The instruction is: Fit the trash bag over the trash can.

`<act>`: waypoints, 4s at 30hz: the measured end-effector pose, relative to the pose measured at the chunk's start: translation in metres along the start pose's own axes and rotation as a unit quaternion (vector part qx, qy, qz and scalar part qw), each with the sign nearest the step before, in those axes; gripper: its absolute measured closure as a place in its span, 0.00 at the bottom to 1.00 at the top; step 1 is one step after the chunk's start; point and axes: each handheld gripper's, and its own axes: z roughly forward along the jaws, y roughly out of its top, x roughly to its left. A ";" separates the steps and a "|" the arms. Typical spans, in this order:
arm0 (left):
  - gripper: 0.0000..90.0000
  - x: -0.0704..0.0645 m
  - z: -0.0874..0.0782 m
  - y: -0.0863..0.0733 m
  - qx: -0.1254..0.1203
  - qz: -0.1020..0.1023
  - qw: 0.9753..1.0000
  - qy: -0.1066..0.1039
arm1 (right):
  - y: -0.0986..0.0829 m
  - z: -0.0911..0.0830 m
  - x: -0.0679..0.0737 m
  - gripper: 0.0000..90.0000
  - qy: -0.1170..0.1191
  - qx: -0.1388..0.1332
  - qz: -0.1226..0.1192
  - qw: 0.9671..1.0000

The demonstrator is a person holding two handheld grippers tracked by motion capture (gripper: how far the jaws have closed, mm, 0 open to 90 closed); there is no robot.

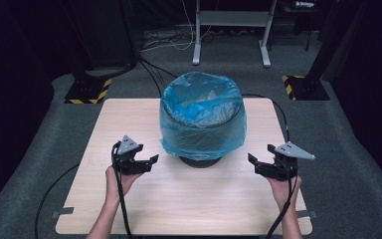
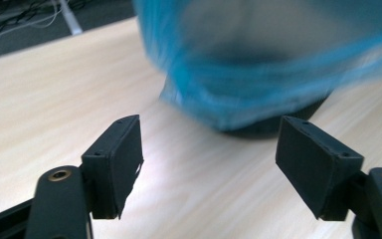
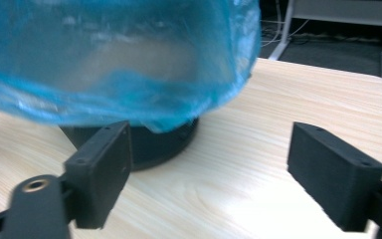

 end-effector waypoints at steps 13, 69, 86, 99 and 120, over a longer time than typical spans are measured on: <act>0.19 0.012 -0.002 -0.086 0.047 -0.045 0.997 0.034 | -0.075 -0.006 -0.005 0.05 -0.049 0.103 0.002 0.993; 0.15 0.000 0.012 -0.108 0.090 -0.046 0.992 0.077 | -0.114 0.005 -0.008 0.12 -0.058 0.164 -0.006 0.985; 0.15 0.000 0.012 -0.108 0.090 -0.046 0.992 0.076 | -0.114 0.004 -0.007 0.14 -0.055 0.163 -0.009 0.985; 0.15 0.000 0.012 -0.108 0.089 -0.047 0.992 0.076 | -0.114 0.005 -0.007 0.08 -0.047 0.169 -0.012 0.984; 0.15 0.000 0.012 -0.109 0.089 -0.046 0.992 0.076 | -0.114 0.006 -0.007 0.08 -0.055 0.170 -0.007 0.984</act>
